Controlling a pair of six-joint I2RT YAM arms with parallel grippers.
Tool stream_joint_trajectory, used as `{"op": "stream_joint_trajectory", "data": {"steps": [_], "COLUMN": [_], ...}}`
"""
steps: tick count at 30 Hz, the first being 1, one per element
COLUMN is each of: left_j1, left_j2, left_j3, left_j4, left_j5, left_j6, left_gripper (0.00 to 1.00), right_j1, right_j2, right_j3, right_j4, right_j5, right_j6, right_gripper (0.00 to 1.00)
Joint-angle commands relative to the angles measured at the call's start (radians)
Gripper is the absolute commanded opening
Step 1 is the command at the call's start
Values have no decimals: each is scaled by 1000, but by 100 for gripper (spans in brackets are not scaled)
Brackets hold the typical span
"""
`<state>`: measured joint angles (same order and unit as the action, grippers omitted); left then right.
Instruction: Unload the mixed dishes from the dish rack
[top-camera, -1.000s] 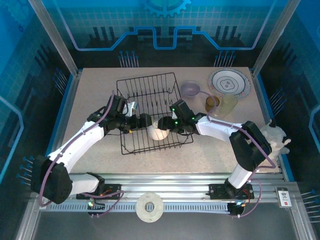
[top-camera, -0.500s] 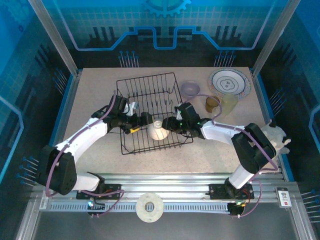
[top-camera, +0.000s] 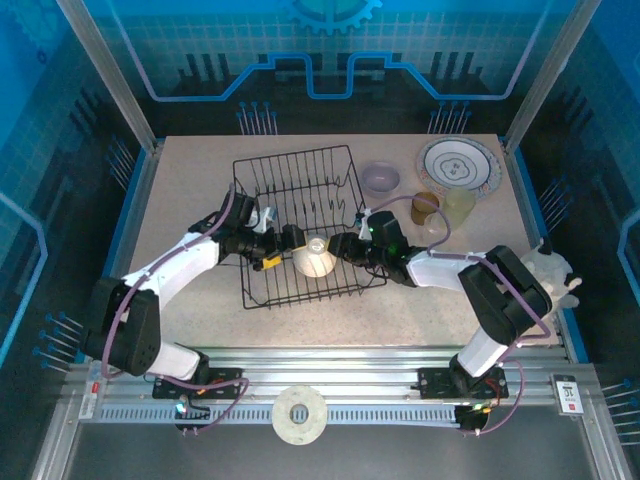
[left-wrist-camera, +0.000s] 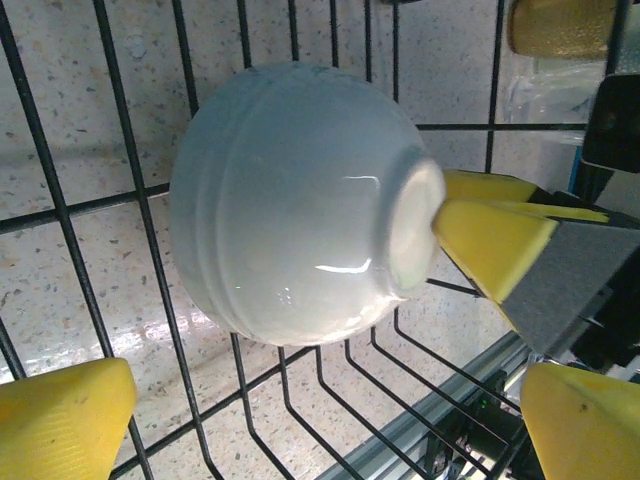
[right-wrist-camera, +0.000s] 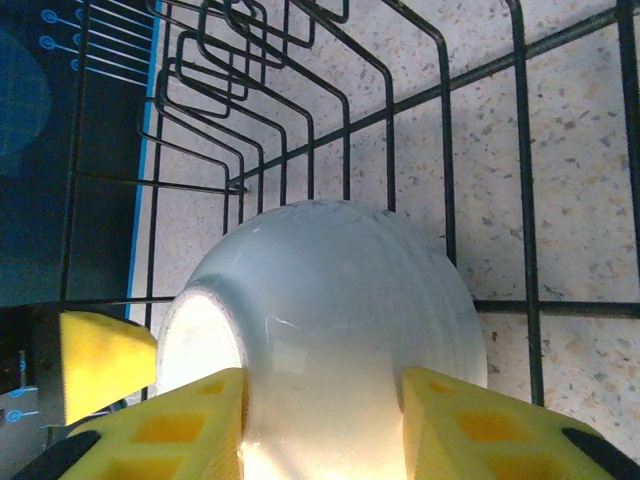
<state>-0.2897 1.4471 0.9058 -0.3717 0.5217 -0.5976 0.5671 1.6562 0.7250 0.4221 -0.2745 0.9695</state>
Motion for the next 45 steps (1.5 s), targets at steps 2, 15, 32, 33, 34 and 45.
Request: {"op": "stream_joint_trajectory", "data": {"steps": [2,15,32,33,34,45], "left_j1": [7,7,7,7,6,6], "left_j2": [44,68,113,112,112,124], "left_j3": [-22,-22,-47,-49,-50,-54], "left_j4": [33,35,90,91,91,111], "left_j5": [32,0,10,10,10,21], "left_j6": [-17,-24,-71,-71,-71,-81], "left_gripper": [99,99,81,79,78,69], "right_j1": [-27,-5,96,99,102,110], "right_j2": [103,53,-69,-73,-78,-122], "right_j3": [-81,-35,149,149,148,146], "right_j4": [-130,-221,-498,-496,-492,-425], "right_j5": [-11,22,129,129,126,113], "right_j6": [75,8,-188,-192,-194,-212], "right_gripper": [40,50,83,84,85,89]}}
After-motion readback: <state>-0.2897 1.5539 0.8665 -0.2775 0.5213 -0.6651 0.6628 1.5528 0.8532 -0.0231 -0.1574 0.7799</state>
